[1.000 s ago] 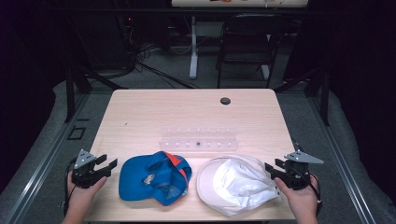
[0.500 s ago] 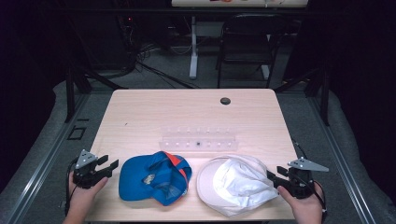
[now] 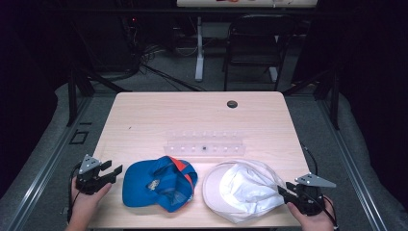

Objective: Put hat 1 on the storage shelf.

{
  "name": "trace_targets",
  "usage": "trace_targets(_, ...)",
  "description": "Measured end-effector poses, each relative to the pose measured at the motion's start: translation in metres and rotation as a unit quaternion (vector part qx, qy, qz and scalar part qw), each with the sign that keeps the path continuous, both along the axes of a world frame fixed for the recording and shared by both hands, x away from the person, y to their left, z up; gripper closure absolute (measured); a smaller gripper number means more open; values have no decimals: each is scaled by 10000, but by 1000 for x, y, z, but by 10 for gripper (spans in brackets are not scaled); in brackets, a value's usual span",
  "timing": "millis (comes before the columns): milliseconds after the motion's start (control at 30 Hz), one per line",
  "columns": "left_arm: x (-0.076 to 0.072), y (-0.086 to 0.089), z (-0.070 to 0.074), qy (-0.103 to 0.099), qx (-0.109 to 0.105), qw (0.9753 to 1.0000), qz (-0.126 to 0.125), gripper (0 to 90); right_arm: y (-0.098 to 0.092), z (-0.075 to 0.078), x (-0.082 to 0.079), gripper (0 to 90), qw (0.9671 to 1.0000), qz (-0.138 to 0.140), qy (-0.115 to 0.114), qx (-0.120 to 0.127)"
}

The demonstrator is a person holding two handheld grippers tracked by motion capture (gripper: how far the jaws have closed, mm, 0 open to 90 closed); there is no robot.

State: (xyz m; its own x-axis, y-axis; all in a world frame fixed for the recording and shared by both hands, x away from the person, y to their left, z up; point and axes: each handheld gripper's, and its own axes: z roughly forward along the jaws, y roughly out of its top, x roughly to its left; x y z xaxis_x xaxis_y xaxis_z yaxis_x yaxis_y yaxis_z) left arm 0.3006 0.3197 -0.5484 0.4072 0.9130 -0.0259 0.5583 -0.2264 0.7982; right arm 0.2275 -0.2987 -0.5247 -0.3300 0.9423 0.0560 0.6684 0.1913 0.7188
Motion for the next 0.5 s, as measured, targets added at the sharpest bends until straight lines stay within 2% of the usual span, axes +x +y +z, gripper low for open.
trace_targets(100, 0, 0, 0, -18, -17, 10000, 1, 489, 1, -6, 0, 651, 9999, -48, 36, -140)
trace_targets(267, 1, 1, -1, -34, -20, 10000, 6, 489, 1, -12, 2, 691, 9998, -45, 141, -120)
trace_targets(500, 1, 2, -1, -23, -6, 10000, 12, 488, 0, -15, 3, 693, 9998, -90, 137, -77)
